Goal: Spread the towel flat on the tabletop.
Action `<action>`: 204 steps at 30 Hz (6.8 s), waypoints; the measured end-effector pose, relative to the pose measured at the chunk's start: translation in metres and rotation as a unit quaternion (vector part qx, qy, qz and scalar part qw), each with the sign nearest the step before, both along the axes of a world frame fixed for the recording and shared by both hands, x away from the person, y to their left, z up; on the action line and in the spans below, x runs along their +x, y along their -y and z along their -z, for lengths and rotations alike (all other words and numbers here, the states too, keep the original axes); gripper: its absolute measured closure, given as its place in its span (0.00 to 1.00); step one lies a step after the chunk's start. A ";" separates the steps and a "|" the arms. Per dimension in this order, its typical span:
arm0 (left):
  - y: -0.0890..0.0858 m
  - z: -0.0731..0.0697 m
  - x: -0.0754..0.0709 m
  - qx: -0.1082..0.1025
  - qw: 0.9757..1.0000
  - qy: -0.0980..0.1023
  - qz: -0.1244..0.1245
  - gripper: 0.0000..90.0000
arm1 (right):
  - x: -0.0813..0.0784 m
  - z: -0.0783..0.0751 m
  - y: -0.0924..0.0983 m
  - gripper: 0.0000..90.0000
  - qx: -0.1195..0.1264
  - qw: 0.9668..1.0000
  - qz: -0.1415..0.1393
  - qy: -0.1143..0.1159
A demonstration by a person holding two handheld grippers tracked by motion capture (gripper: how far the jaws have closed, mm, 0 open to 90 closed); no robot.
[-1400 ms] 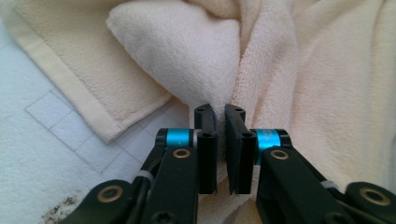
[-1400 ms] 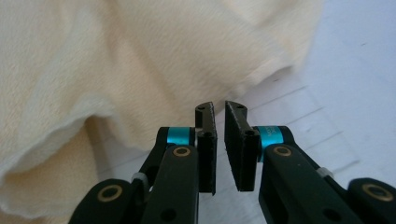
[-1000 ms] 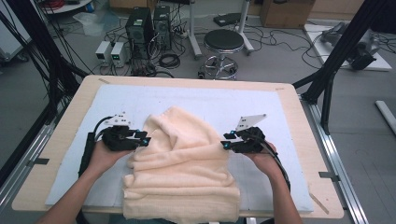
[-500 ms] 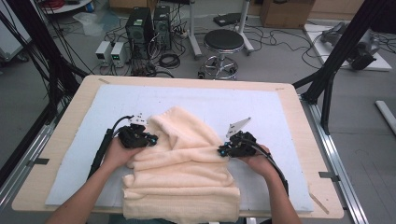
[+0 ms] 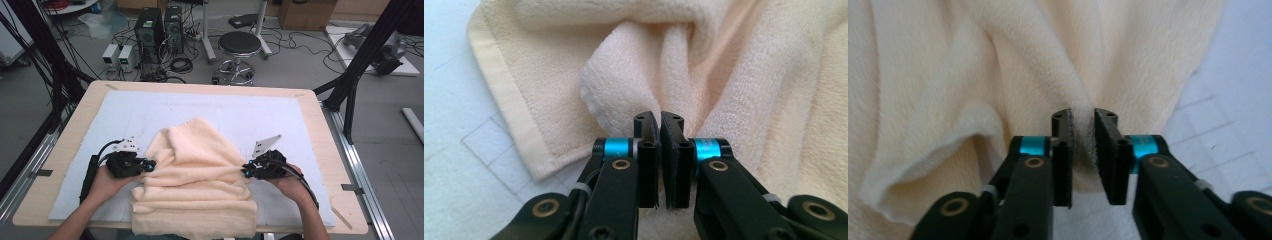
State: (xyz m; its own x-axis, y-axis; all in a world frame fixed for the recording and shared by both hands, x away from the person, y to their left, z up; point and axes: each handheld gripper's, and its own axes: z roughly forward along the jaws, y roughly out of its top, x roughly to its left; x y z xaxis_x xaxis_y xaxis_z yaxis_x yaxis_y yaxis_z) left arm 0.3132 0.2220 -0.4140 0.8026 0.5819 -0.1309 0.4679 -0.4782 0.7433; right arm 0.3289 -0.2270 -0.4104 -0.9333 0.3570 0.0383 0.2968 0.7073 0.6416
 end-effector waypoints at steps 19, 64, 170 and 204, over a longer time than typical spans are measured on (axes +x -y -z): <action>-0.007 0.019 0.039 0.041 0.995 -0.003 -0.091 0.83 | 0.077 0.017 -0.043 0.67 0.009 0.996 0.088 0.028; 0.043 0.009 0.056 -0.007 1.000 -0.003 0.024 0.88 | 0.026 0.004 -0.023 0.57 0.004 1.000 0.029 0.002; 0.027 0.005 0.073 -0.031 0.996 -0.015 -0.080 0.57 | 0.073 0.005 0.001 0.66 -0.005 0.984 0.171 0.058; -0.020 -0.012 0.071 -0.026 0.998 -0.029 -0.045 0.73 | 0.065 -0.011 0.013 0.71 0.033 0.989 0.142 0.015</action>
State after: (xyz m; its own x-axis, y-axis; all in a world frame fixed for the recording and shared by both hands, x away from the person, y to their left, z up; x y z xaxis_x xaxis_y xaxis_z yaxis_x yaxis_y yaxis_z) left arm 0.3842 0.2418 -0.4021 0.7370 0.6434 -0.2072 0.5508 -0.3940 0.7358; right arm 0.3937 -0.2400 -0.3996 -0.7965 0.6030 0.0450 0.4584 0.5535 0.6953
